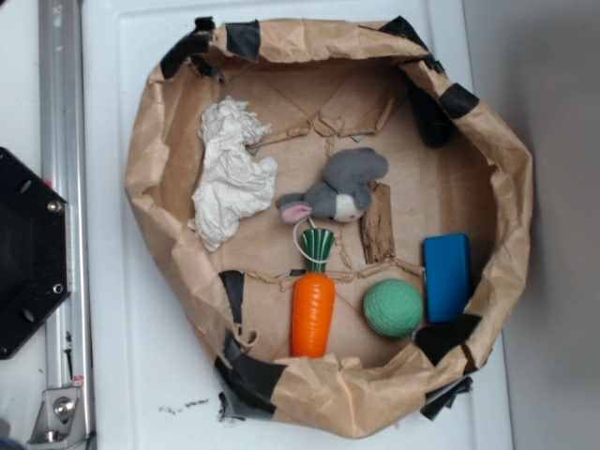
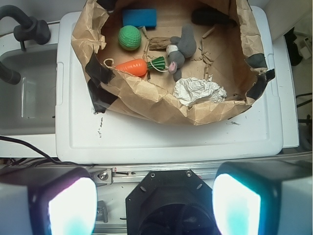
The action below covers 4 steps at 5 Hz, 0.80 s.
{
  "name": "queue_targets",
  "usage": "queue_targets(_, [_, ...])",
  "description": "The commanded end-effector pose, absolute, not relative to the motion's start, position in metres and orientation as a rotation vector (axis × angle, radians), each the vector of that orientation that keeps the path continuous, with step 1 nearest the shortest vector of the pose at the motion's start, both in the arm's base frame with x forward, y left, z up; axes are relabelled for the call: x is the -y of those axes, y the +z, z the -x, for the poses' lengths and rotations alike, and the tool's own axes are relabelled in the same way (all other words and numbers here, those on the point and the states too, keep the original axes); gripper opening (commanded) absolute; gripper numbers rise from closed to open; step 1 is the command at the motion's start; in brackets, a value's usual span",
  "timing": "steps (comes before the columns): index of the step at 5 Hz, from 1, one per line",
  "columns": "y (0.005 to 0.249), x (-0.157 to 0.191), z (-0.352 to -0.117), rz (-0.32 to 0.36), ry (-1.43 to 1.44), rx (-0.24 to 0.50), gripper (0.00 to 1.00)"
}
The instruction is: Grab the white paper.
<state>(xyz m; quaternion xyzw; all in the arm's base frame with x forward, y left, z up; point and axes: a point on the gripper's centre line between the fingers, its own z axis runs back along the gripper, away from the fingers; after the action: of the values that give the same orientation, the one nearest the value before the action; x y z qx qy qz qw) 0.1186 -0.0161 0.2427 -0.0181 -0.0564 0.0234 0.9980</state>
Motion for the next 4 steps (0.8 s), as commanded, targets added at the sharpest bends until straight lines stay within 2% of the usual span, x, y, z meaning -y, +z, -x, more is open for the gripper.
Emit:
queue_targets(1, [0.243,0.016,-0.119,0.036,0.047,0.113,1.00])
queue_targets(2, [0.218,-0.003,-0.167,0.006,0.105,0.103,1.00])
queue_targets(3, [0.196,-0.019,-0.215,-0.082,0.106,0.121,1.00])
queue_targets(4, [0.161,-0.033,-0.239,-0.131,0.022,0.083,1.00])
